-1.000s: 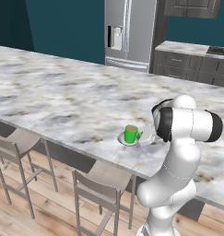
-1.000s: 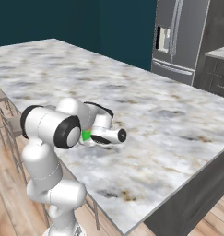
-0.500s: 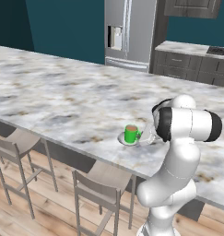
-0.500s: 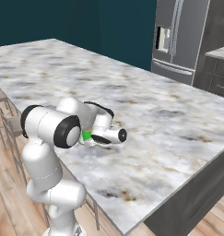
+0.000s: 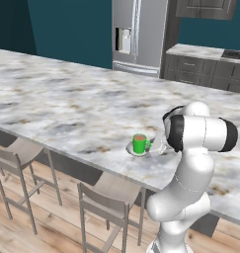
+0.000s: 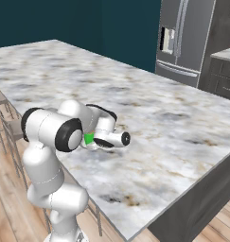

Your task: Pick the cup of tea, navigate to the dining table, and place it on the saucer.

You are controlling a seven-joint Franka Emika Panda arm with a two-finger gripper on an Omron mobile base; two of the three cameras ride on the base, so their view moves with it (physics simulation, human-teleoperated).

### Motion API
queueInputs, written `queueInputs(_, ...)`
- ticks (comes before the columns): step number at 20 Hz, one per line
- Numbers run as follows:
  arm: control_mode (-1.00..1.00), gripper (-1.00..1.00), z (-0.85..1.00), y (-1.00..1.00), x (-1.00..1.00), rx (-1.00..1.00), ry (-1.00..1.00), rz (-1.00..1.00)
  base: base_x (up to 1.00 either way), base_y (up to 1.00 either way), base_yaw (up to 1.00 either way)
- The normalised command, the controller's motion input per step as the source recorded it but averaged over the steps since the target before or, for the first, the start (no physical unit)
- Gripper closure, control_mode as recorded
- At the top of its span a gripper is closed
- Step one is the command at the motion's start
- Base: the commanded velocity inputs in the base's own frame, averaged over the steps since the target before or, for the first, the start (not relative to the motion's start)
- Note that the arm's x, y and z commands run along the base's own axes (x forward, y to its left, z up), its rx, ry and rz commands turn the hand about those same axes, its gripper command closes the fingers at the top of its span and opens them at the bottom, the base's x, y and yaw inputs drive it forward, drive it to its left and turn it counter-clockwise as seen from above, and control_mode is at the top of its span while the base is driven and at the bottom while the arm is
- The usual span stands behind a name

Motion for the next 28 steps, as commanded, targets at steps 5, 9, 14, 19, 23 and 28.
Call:
queueInputs(5,-1.0,-1.0,0.59,0.0,-0.17,0.0,-0.06,0.0,0.0,0.0,0.0)
queueInputs(9,-1.0,-1.0,1.0,0.0,-0.56,0.0,-0.06,0.0,0.0,0.0,0.0)
queueInputs(14,-1.0,-1.0,1.0,0.0,-0.71,0.0,0.03,0.0,0.0,0.0,0.0)
queueInputs(19,-1.0,-1.0,0.68,0.0,-0.98,-0.01,0.16,0.0,0.0,0.0,0.0)
queueInputs(23,-1.0,-1.0,0.51,0.06,-1.0,-0.07,0.17,-0.04,0.0,0.0,0.0)
queueInputs(28,-1.0,-1.0,0.42,0.09,-1.0,-0.08,0.15,-0.09,0.0,0.0,0.0)
